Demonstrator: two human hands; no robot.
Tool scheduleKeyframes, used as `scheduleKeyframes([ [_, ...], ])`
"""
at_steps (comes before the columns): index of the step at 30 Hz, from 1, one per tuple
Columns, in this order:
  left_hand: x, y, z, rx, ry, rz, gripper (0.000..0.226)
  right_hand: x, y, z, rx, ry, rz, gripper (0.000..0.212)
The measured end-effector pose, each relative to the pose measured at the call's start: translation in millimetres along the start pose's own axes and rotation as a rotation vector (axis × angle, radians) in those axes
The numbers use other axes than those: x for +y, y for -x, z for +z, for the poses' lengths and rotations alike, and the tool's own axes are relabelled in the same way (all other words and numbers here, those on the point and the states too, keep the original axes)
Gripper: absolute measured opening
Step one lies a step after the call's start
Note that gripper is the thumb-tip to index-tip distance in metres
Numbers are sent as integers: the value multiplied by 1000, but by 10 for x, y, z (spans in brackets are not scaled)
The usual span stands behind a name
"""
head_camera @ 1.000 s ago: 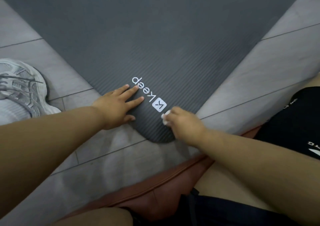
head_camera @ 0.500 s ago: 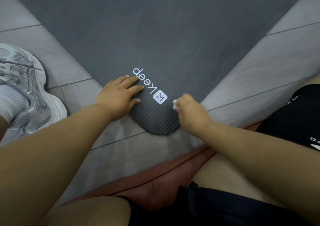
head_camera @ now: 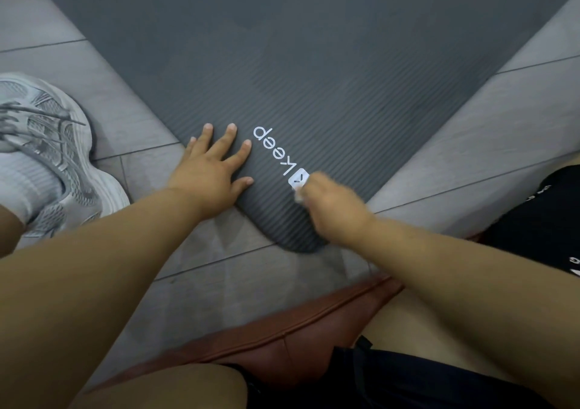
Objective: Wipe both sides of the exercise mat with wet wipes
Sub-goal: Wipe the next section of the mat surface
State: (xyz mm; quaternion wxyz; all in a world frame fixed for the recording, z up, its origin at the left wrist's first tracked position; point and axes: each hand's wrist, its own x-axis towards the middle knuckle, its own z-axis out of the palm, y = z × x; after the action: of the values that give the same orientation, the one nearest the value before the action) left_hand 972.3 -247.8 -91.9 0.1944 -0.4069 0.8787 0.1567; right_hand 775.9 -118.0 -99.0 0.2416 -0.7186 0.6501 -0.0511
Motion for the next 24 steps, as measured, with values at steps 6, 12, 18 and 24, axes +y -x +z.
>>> scheduleKeyframes([
  [6,32,68,22,10,10,8,61,182,-206,-184,-16,32,-87,29],
  [12,-127,-36,-40,253,127,74,42,309,-425,-282,229,5,410,30],
  [18,-353,-227,-76,257,8,12,55,-161,-182,68,-92,29,-557,32],
  [24,-385,-221,-42,207,24,9,57,523,-826,-467,296,0,357,23],
])
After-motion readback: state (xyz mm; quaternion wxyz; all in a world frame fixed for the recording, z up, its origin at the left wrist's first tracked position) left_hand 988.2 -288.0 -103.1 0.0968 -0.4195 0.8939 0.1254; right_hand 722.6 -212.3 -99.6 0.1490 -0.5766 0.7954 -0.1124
